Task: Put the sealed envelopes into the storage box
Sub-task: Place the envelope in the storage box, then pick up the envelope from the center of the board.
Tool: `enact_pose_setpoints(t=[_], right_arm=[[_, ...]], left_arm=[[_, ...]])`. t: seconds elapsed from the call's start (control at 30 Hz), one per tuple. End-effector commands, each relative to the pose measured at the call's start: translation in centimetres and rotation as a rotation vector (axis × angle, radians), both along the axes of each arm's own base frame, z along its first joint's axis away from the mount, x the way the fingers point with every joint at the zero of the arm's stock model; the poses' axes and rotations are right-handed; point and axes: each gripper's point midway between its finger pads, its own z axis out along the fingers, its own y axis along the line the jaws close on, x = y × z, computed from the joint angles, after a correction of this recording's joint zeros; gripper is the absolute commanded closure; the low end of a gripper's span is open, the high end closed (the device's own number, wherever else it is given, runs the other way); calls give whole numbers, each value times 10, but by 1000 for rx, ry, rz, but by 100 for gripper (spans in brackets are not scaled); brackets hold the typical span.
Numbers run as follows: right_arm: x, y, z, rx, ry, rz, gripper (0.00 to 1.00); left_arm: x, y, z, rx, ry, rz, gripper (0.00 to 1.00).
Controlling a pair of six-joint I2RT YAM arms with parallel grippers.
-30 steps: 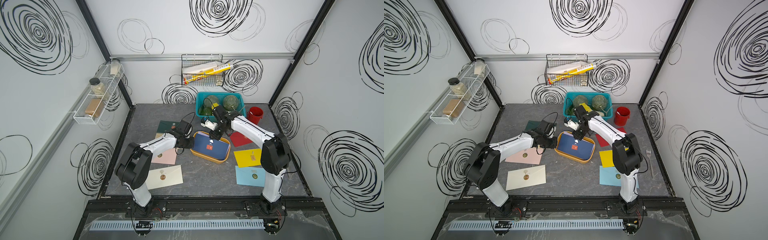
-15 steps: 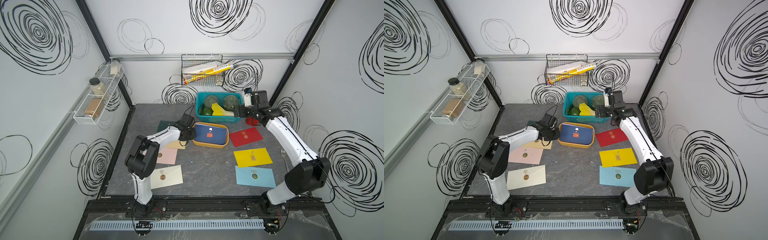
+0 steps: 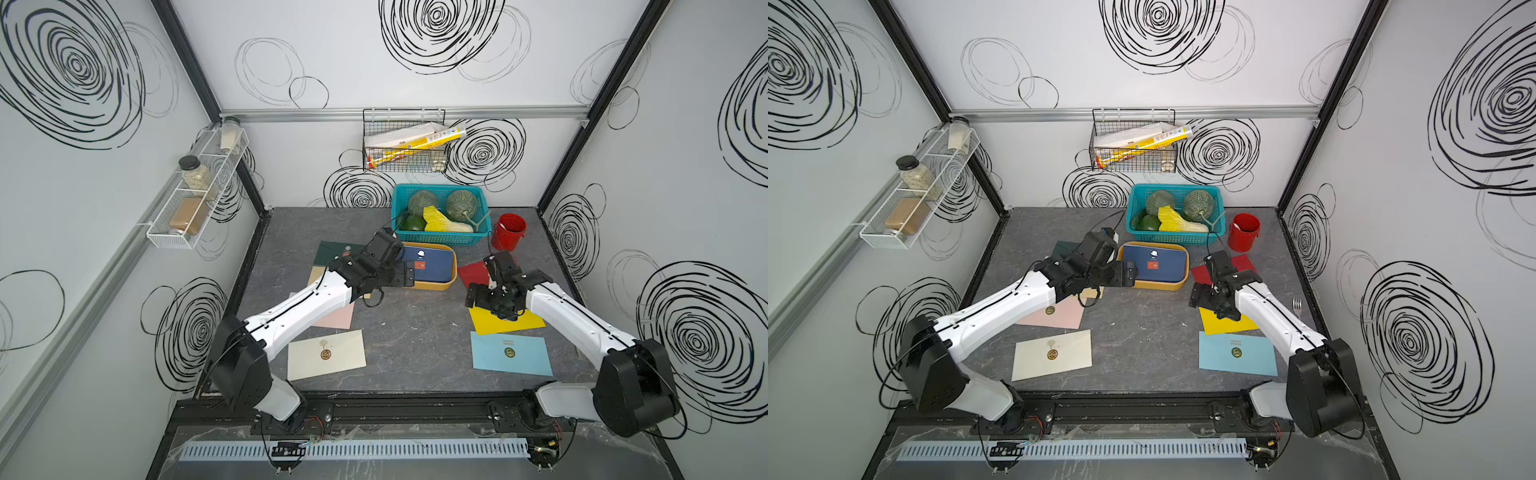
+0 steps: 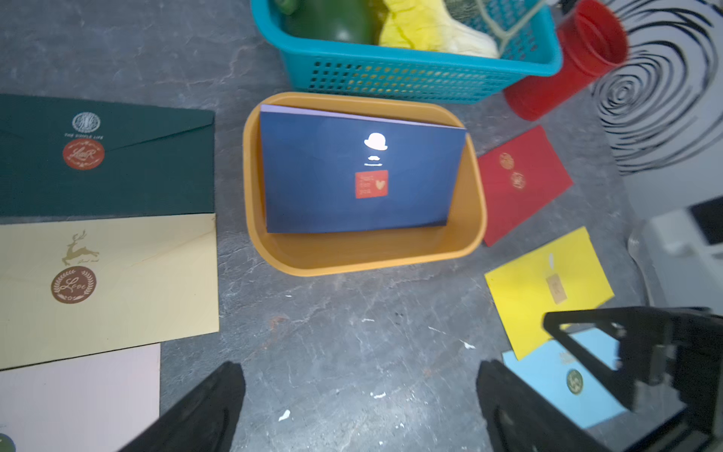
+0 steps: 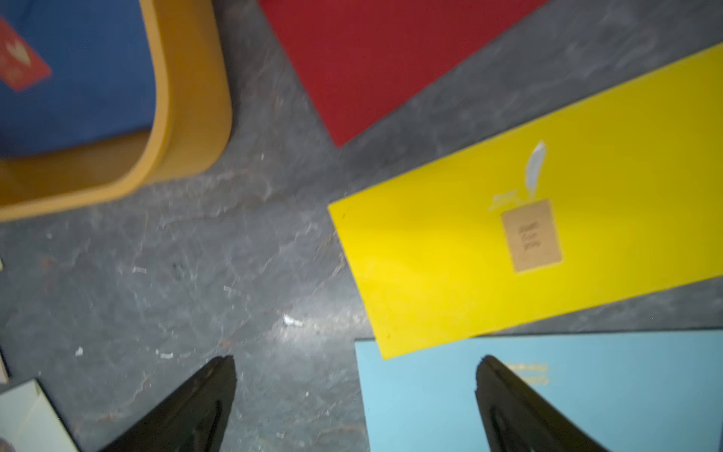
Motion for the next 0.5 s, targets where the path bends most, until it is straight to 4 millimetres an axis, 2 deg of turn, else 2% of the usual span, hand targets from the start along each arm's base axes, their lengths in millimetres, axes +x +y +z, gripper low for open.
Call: enact_pose_setpoints(t=[0.0, 0.07, 0.23, 0.4, 0.47], right_arm=[[-55, -5, -31, -47, 212, -69, 0], [-66, -12, -43, -69, 245, -99, 0], [-80, -18, -55, -78, 270, -129, 0], [-91, 12, -88, 52, 309, -70, 0], [-94, 38, -92, 79, 297, 8, 0]], left_arm=[[-10, 33, -41, 139, 88, 66, 1], [-12, 39, -41, 151, 87, 67, 1], [-12, 54, -38, 101, 86, 66, 1], [-9, 71, -41, 99, 87, 69, 1], [-8, 74, -41, 98, 85, 66, 1]])
